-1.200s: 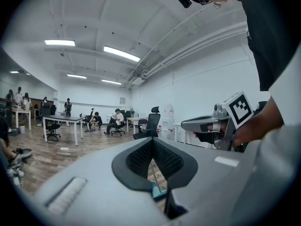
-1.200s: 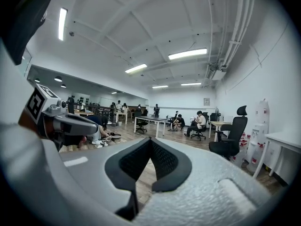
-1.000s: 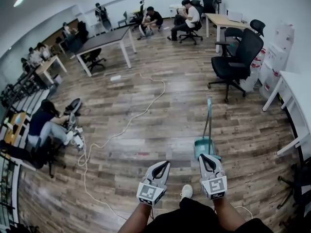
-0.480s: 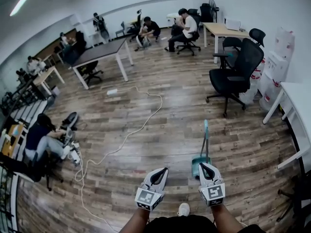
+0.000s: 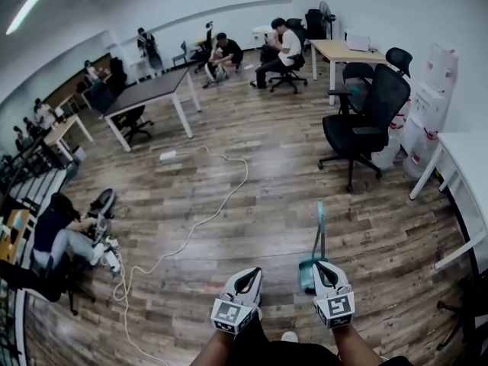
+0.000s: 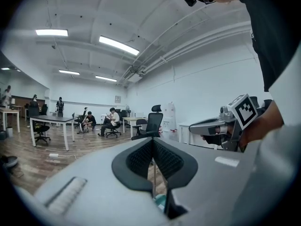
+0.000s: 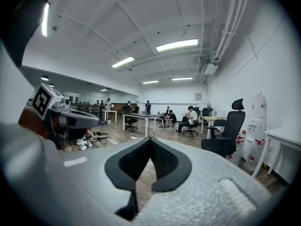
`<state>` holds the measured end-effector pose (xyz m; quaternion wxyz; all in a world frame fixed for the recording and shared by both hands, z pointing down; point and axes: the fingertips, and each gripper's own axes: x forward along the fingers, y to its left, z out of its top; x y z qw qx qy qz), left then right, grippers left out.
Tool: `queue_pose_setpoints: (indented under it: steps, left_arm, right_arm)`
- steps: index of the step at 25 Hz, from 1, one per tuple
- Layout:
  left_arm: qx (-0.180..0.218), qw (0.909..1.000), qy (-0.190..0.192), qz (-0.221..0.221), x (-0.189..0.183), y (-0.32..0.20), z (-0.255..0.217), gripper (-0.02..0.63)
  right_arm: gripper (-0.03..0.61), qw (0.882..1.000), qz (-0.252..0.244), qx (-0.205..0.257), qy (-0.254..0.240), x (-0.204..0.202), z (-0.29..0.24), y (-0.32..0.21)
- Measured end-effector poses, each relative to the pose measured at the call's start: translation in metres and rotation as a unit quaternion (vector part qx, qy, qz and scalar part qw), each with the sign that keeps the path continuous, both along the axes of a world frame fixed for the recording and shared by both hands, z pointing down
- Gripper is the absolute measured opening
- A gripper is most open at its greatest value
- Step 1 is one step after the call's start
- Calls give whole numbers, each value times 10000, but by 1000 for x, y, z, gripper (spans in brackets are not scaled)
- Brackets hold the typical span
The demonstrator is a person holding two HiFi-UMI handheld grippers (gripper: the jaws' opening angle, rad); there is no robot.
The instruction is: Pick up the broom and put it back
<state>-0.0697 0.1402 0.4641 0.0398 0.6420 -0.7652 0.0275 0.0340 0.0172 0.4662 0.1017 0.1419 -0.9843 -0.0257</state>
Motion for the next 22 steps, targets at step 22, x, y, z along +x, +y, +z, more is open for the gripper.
queue_pose_setpoints:
  steps: [22]
  left_arm:
    - [-295, 9811, -259, 1896, -145, -159, 8, 18]
  right_arm:
    - [2, 9872, 1566, -236, 171, -123, 17, -121]
